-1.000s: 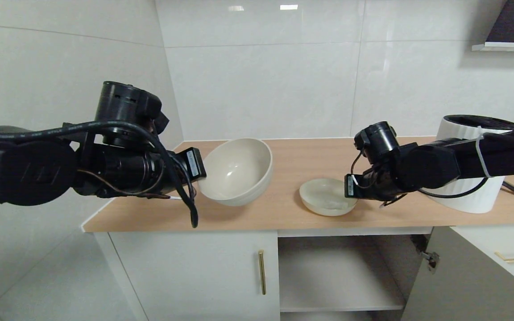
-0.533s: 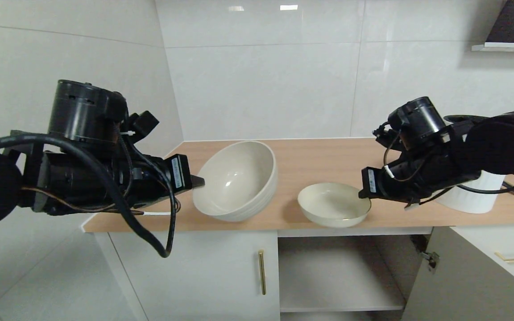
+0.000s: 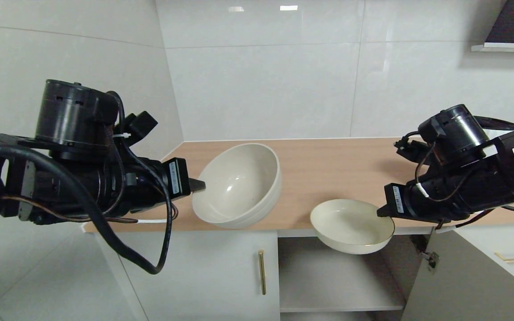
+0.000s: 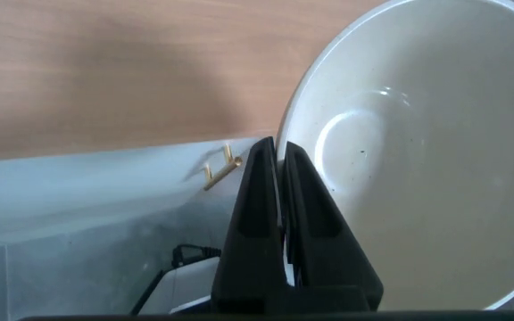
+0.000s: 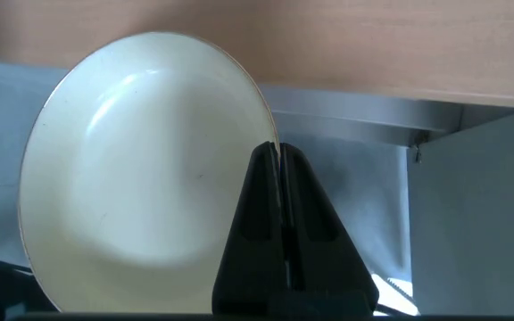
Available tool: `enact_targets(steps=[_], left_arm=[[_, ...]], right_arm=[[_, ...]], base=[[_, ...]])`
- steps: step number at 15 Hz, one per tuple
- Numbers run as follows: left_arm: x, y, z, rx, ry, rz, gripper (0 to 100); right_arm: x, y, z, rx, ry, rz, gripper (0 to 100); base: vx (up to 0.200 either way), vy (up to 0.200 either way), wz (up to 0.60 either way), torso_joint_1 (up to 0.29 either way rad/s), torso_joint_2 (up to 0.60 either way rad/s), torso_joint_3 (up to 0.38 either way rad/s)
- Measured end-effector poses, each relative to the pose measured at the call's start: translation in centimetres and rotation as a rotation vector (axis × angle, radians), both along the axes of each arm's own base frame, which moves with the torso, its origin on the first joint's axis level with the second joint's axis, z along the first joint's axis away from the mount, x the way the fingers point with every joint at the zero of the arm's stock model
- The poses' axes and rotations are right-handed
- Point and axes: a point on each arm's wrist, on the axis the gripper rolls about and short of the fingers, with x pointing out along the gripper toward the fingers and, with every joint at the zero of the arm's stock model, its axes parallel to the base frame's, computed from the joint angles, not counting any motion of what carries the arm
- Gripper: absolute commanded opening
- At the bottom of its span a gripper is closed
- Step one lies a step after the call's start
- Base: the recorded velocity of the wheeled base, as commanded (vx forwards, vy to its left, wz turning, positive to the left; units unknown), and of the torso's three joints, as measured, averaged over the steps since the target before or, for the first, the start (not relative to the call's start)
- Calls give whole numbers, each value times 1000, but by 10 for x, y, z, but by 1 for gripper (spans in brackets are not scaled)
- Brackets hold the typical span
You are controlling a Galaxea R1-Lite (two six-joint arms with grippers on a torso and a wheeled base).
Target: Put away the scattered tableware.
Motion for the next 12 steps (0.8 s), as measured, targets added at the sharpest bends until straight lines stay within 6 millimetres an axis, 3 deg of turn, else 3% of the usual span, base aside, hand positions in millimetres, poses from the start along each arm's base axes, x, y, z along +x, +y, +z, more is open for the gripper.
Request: enact_targets(steps=[4,12], left_arm=[[2,-7,-6,12,21,-19,0],[2,-15,-21,86,70,-80,0]], right_arm=[[-1,-1,-2,-1,-19,6,0],[0,0,-17,-45,-12,42,0]], base=[[-200,0,0,7,4,2],[0,0,0,-8,18,11]])
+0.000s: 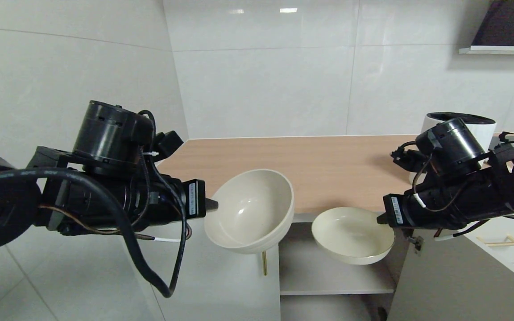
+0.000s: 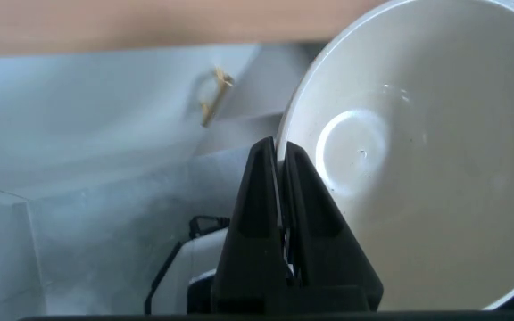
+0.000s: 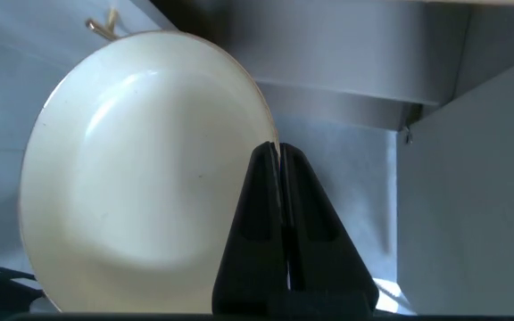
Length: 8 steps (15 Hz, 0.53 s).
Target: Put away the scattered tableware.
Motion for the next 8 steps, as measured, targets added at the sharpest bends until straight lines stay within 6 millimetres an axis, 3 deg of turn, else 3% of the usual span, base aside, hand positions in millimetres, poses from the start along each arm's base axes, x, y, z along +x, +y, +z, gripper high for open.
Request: enact_targets(steps=[8], left_arm=[[5,-3,-8,16,27,2,0]], right_arm=[[6,3,-12,-15,28,-1,0]], base=[[0,0,0,-162,425,256]])
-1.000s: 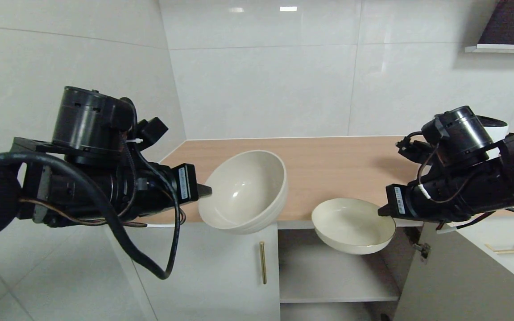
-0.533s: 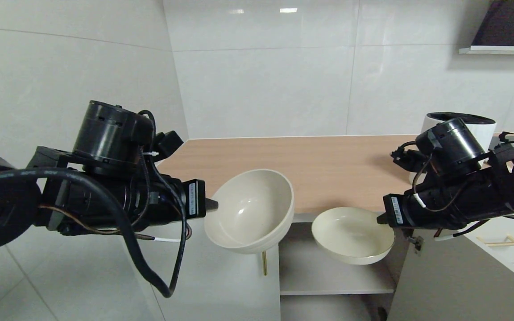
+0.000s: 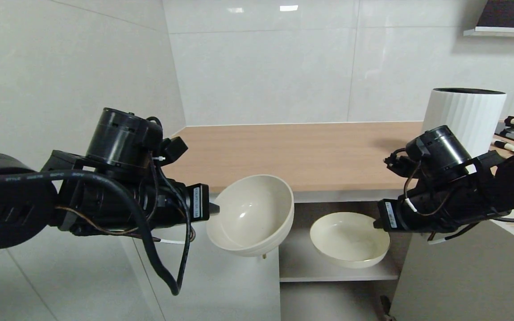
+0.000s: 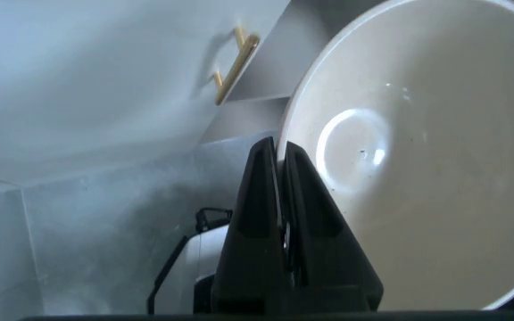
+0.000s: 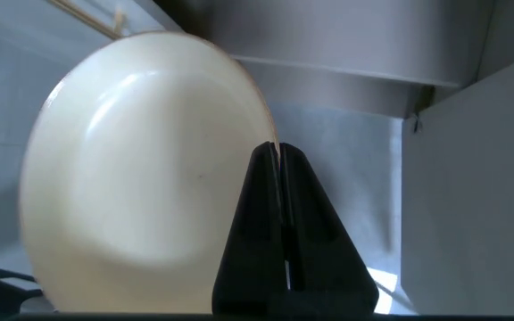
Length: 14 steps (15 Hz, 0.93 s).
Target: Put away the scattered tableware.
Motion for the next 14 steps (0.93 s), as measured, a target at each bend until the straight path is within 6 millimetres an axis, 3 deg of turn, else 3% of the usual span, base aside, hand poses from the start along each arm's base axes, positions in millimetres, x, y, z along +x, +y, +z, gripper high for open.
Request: enact_targets(steps=[7,14], left_arm=[[1,0,-1,2,5,1,0],[1,-1,-2,2,4,1,0]], right_arm=[[2,1,-5,-10,13,5,0],[3,3,-10,-19,26,14,0]], base=[[0,0,0,-122,431,285],[0,0,0,0,0,0]])
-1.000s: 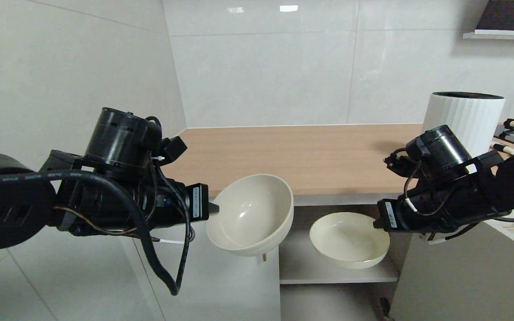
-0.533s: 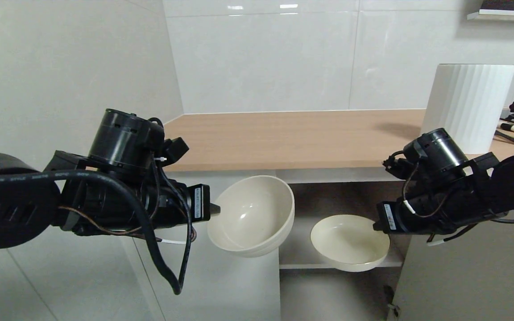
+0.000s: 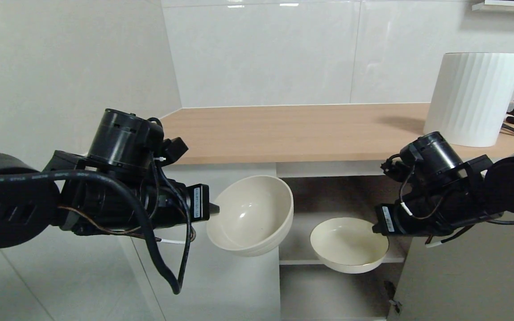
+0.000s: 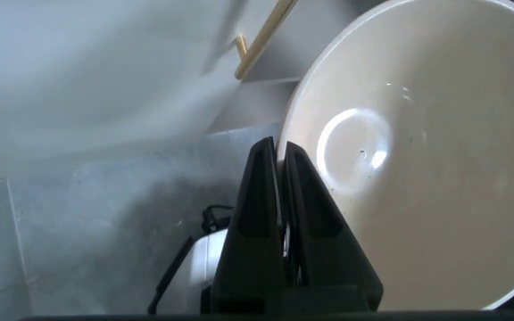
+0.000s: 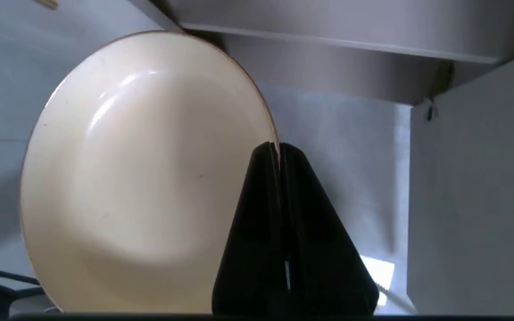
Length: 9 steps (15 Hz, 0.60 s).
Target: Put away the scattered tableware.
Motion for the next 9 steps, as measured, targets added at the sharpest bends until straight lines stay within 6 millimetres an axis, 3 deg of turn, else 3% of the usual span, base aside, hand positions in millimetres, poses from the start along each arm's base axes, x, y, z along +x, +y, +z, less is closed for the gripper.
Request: enact_targets(steps=[2,6,9], left_arm=[[0,0,0,1,1,-1,0],[0,0,0,0,1,-1,0],[0,0,0,1,1,-1,0]], right_arm=[[-4,6,-9,-40,11,68,0],[-11,26,-50,-109,49,204,0],[-1,35,-81,-146,118,214,0]], base=[[0,0,0,-110,173,100],[0,0,0,-13,32,19],[0,0,0,0,0,0]])
